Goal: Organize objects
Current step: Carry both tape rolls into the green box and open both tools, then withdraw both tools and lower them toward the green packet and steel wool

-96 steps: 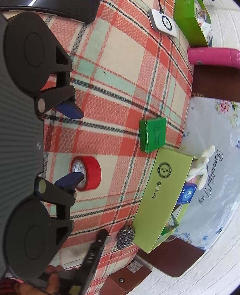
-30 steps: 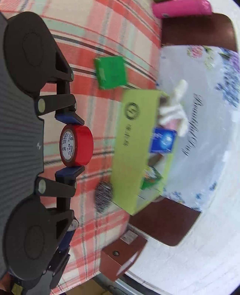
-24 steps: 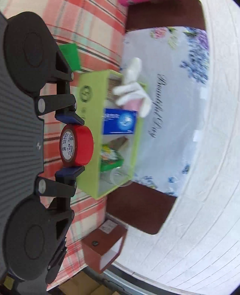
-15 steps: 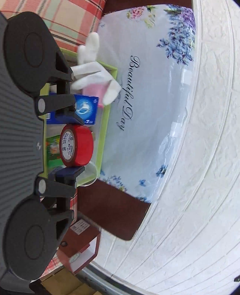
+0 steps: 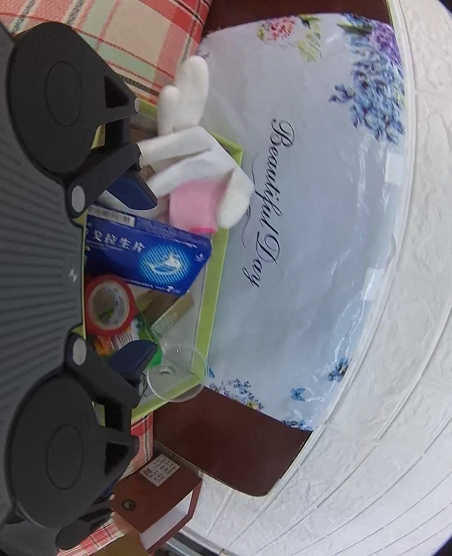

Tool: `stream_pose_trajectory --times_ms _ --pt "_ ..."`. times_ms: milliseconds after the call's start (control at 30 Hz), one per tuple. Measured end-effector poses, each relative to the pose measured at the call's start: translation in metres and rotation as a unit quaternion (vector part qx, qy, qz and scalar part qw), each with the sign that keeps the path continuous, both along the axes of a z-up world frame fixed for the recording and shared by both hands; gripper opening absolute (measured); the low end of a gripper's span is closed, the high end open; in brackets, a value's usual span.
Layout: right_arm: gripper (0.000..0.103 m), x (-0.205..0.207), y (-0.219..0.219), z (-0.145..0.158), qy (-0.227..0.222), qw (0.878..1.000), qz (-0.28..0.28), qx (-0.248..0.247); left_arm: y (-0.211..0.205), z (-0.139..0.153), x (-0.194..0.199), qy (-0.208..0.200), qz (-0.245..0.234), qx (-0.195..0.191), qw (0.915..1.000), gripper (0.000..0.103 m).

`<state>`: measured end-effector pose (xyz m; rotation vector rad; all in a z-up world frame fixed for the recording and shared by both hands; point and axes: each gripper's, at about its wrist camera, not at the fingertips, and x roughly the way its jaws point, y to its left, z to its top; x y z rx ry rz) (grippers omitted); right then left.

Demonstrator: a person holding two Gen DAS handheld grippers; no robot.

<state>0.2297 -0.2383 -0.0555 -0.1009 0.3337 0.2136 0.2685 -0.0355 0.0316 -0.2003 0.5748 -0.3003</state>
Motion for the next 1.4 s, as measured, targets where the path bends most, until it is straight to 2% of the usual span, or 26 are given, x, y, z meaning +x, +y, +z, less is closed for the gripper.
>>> stream_pose_trajectory --times_ms 167,367,467,667,800,933,967,1000,1067,1167,1233,1400 --pt "0.101 -0.01 -0.003 -0.008 0.029 0.999 -0.002 0.015 0.004 -0.001 -0.007 0.009 0.001 -0.004 0.9999 0.085" --pt "0.103 -0.026 -0.008 -0.002 0.031 0.999 -0.005 0.03 0.012 0.006 -0.031 0.005 0.0 -0.014 0.9999 0.085" --pt "0.103 -0.035 -0.01 -0.005 0.038 0.999 -0.004 0.033 0.018 0.004 -0.047 0.016 0.003 -0.022 0.9996 0.085" --pt "0.103 -0.041 -0.01 -0.032 0.085 0.996 -0.002 0.024 0.035 -0.02 -0.088 0.053 0.021 -0.03 0.9979 0.085" --pt "0.103 -0.03 -0.005 -0.046 0.106 0.994 0.006 0.013 0.057 -0.045 -0.108 0.083 0.055 -0.031 0.9945 0.085" --pt "0.099 -0.015 -0.002 -0.051 0.124 0.992 0.002 0.012 0.081 -0.061 -0.11 0.107 0.1 -0.02 0.989 0.085" --pt "0.091 -0.014 -0.002 -0.051 0.124 0.992 0.002 0.013 0.088 -0.063 -0.108 0.108 0.113 -0.021 0.9875 0.085" --pt "0.071 -0.014 -0.002 -0.051 0.126 0.992 0.003 0.015 0.094 -0.064 -0.105 0.108 0.124 -0.022 0.9862 0.085" --pt "0.052 -0.016 -0.004 -0.05 0.135 0.991 0.001 0.022 0.103 -0.064 -0.097 0.107 0.141 -0.023 0.984 0.085" --pt "0.045 -0.027 -0.006 -0.048 0.14 0.99 0.002 0.029 0.109 -0.064 -0.079 0.113 0.151 -0.027 0.9816 0.085" --pt "0.044 -0.038 -0.007 -0.047 0.142 0.989 0.002 0.032 0.106 -0.066 -0.067 0.121 0.154 -0.025 0.9804 0.085" --pt "0.043 -0.07 -0.014 -0.044 0.164 0.984 0.007 0.068 0.095 -0.074 -0.039 0.124 0.156 0.009 0.9799 0.085"
